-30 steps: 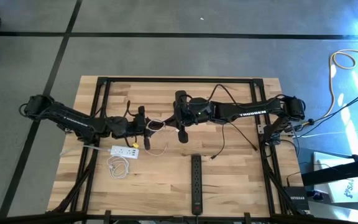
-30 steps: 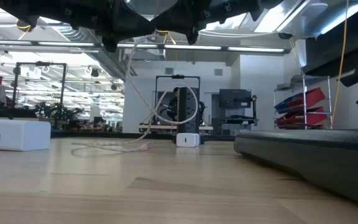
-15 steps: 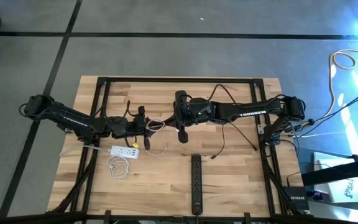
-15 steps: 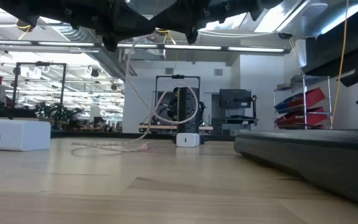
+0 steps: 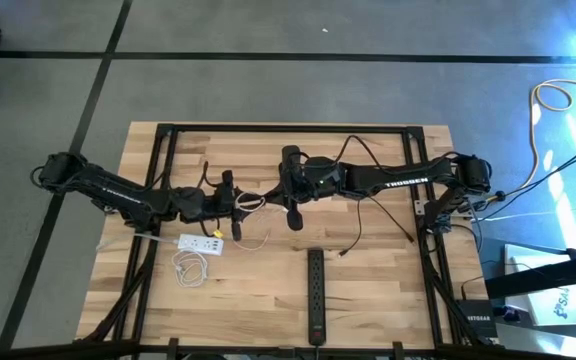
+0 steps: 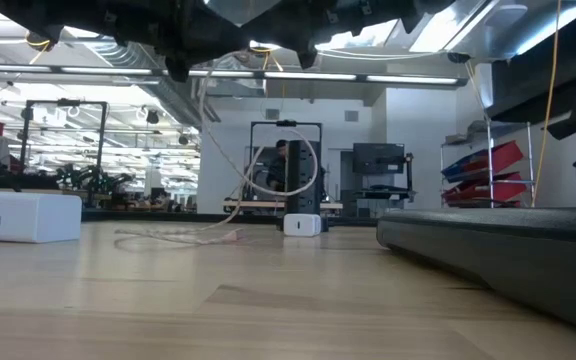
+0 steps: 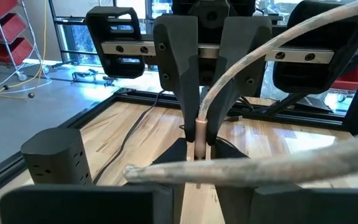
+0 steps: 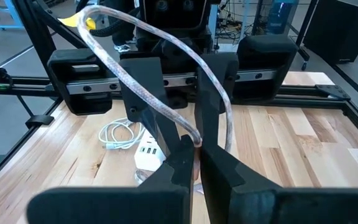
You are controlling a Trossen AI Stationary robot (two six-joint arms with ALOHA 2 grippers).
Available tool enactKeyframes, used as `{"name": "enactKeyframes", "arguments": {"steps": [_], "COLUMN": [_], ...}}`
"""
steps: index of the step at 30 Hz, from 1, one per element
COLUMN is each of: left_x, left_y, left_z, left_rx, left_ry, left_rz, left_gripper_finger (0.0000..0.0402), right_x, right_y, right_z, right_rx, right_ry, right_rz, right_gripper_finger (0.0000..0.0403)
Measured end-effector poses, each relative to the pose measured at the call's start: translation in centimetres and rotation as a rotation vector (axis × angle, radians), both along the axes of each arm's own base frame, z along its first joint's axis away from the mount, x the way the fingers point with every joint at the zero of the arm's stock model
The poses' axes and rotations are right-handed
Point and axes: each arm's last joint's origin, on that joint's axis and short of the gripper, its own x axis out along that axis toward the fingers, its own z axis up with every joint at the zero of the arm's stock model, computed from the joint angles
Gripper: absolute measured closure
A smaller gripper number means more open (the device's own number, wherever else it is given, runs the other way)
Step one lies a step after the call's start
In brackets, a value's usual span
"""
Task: Insert USB
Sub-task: Insert the pink USB cable into the white USB adapter
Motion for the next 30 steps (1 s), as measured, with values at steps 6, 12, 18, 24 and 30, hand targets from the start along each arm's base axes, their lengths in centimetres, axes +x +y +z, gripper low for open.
{"name": "enactKeyframes", "arguments": {"steps": [6,12,18,24,30], "left_x": [-0.01,-0.01,-0.01,0.01,-0.03], "left_y": [0.0,0.01,0.01,-0.01,-0.05], "left_z": [-0.14,-0.14,-0.12,0.02,0.13], "left_rx": [0.0,0.0,0.022,0.044,0.041], "left_ry": [0.014,0.014,0.018,0.01,0.001], "left_rz": [0.001,0.002,0.001,-0.008,-0.014], "left_gripper_finger": [0.0351,0.0374,0.0398,0.04,0.0401], "right_x": [0.0,0.0,0.0,-0.04,0.0], "right_y": [0.0,0.0,0.0,0.05,0.03], "right_z": [-0.01,-0.01,-0.01,-0.03,0.11], "right_rx": [0.0,-0.001,-0.001,-0.021,-0.075], "right_ry": [0.001,0.001,0.001,0.003,-0.018], "right_rz": [0.0,-0.001,0.0,0.017,0.023], "right_gripper_finger": [0.0402,0.0402,0.0402,0.0401,0.0354]}}
